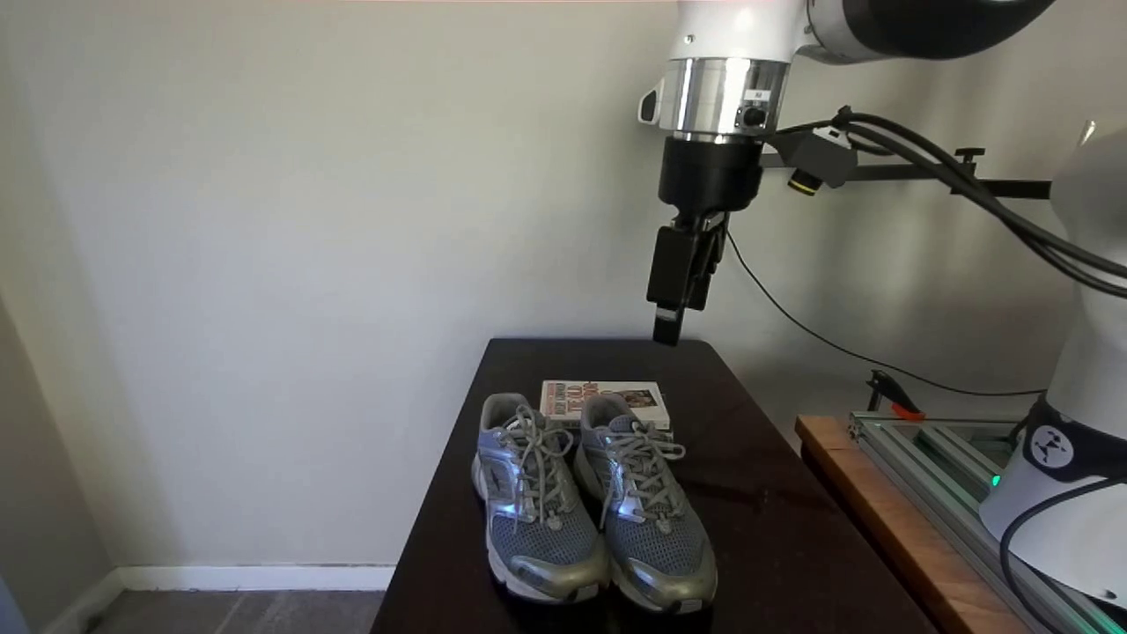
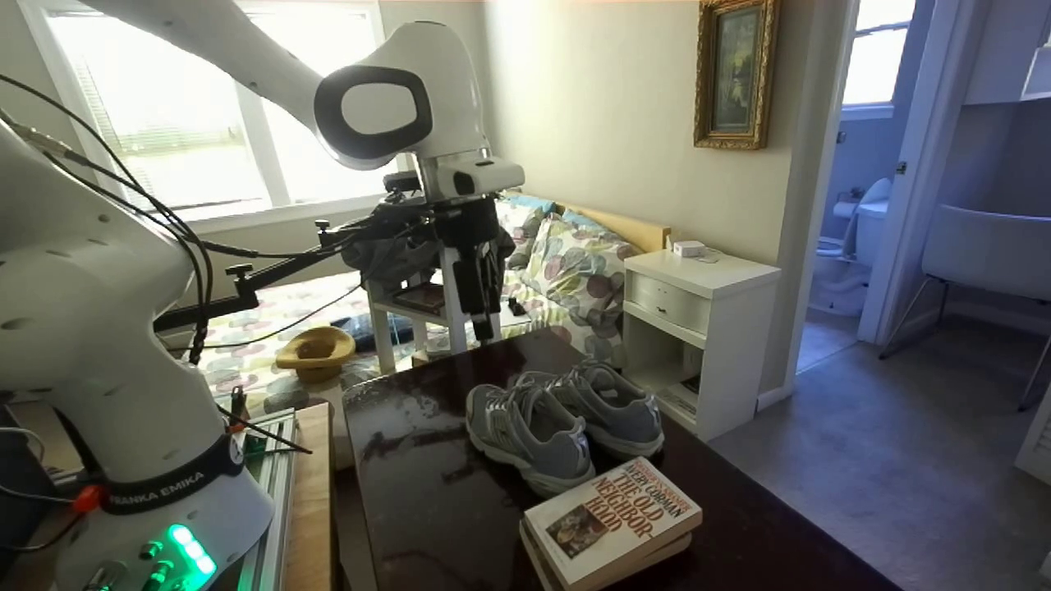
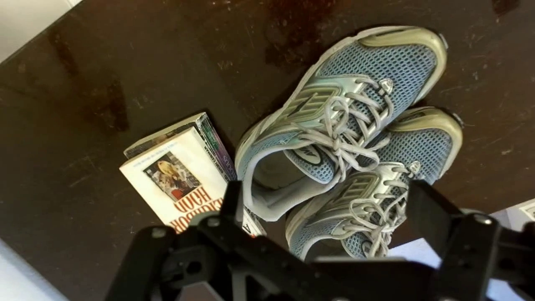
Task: Move the books to the right, then turn the shoes to the left
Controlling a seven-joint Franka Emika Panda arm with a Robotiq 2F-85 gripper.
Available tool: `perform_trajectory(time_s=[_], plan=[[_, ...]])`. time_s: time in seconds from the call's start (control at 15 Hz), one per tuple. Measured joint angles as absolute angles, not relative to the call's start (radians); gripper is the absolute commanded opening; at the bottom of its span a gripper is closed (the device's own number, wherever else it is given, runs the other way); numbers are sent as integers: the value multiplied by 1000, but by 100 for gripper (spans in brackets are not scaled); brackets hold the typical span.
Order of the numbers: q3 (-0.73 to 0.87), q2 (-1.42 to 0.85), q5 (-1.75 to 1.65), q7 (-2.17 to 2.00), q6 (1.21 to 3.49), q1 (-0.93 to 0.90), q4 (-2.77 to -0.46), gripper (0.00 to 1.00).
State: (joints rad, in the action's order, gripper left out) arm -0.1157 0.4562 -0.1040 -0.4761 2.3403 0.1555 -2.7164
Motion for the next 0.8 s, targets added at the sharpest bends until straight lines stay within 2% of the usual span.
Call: perform_trajectory(time_s=[0.4, 0.8], plan=[[-109, 452, -104, -396, 2381, 139, -2721, 100], [4, 346, -98, -174, 2513, 123, -2755, 100]])
